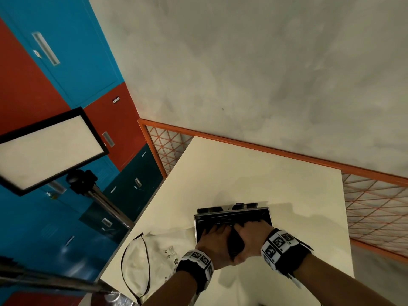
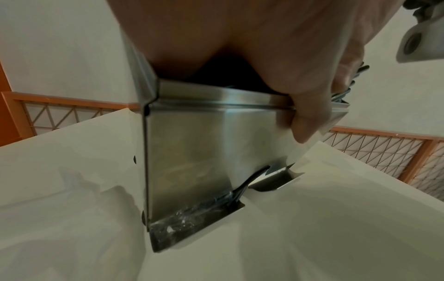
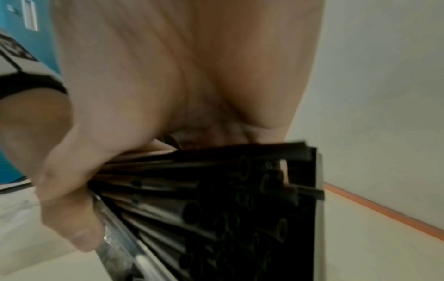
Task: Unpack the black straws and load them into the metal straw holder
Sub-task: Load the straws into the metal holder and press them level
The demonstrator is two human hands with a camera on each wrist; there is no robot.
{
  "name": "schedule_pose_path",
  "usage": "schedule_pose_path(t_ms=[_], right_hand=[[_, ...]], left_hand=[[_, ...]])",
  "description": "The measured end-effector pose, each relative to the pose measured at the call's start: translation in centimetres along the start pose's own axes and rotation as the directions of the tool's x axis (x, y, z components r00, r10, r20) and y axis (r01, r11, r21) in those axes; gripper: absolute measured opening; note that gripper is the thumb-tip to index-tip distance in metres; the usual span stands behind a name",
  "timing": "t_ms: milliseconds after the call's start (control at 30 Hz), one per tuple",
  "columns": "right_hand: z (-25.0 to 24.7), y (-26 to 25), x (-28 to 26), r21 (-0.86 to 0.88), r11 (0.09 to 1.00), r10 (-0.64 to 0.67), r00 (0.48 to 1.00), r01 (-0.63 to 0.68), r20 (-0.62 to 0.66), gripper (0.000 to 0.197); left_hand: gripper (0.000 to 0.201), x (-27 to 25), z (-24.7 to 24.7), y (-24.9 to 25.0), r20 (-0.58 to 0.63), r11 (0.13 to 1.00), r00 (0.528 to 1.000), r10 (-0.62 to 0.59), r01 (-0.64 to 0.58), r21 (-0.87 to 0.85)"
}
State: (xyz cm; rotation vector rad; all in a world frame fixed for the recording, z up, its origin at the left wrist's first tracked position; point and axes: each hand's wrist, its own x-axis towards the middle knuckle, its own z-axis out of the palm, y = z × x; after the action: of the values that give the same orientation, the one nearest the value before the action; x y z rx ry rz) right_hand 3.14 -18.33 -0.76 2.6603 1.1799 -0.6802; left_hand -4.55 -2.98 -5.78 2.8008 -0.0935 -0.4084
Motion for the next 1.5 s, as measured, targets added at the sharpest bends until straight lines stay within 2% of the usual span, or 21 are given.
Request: schedule_pose_path(t_ms=[133, 400, 533, 767, 1067, 1200, 1300, 1400, 1500], right_hand=[[0.4, 0.8, -0.3, 0.042, 0.999, -0.011, 1.000, 0.009, 0.029, 0.097], [-0.5, 1.7, -0.3, 0.157, 0.987, -0.048, 0.996, 0.036, 0.072, 0.098], [-1.3, 1.5, 0.1, 0.127, 0.990, -0.065, 0.993, 0.053, 0.096, 0.085], [-1.4, 1.4, -0.5, 0.033, 0.997, -0.076, 0.997, 0.076, 0.014, 0.069], [-2.4, 2.7, -1.9, -0.017, 0.999, -0.051, 0.993, 0.049, -0.105, 0.046], [-2.0, 3.5, -1.6, 0.057, 0.998, -0.035, 0.996, 0.040, -0.086, 0.048], [-1.3, 3.8, -1.2, 0.175, 0.984, -0.024, 0.996, 0.038, -0.084, 0.053], [-0.5, 4.2, -1.1, 0.184, 0.982, -0.036, 0.995, 0.052, -0.088, 0.056], [0.0, 4.3, -1.2, 0.177, 0.981, -0.056, 0.987, 0.083, -0.152, 0.055]], left_hand=[[0.085, 0.0, 0.1, 0.0, 0.026, 1.000, 0.999, -0.020, 0.020, 0.009], [0.080, -0.4, -0.1, 0.0, 0.051, 0.999, 0.998, -0.023, 0.024, -0.022], [0.083, 0.1, 0.0, -0.2, 0.100, 0.999, 0.994, -0.034, 0.038, -0.035], [0.090, 0.8, -0.2, -0.1, 0.114, 0.999, 0.993, -0.043, 0.045, -0.020], [0.087, 0.9, -0.3, 0.0, 0.102, 0.999, 0.994, -0.040, 0.036, 0.035], [0.088, 0.8, -0.2, -0.1, 0.086, 0.999, 0.996, -0.033, 0.030, 0.033], [0.089, 0.7, 0.0, -0.1, 0.070, 0.999, 0.997, -0.023, 0.022, 0.026], [0.089, 0.6, 0.2, -0.2, 0.062, 1.000, 0.998, -0.016, 0.015, 0.021], [0.090, 0.5, 0.2, -0.1, 0.059, 1.000, 0.998, -0.007, 0.006, 0.020]])
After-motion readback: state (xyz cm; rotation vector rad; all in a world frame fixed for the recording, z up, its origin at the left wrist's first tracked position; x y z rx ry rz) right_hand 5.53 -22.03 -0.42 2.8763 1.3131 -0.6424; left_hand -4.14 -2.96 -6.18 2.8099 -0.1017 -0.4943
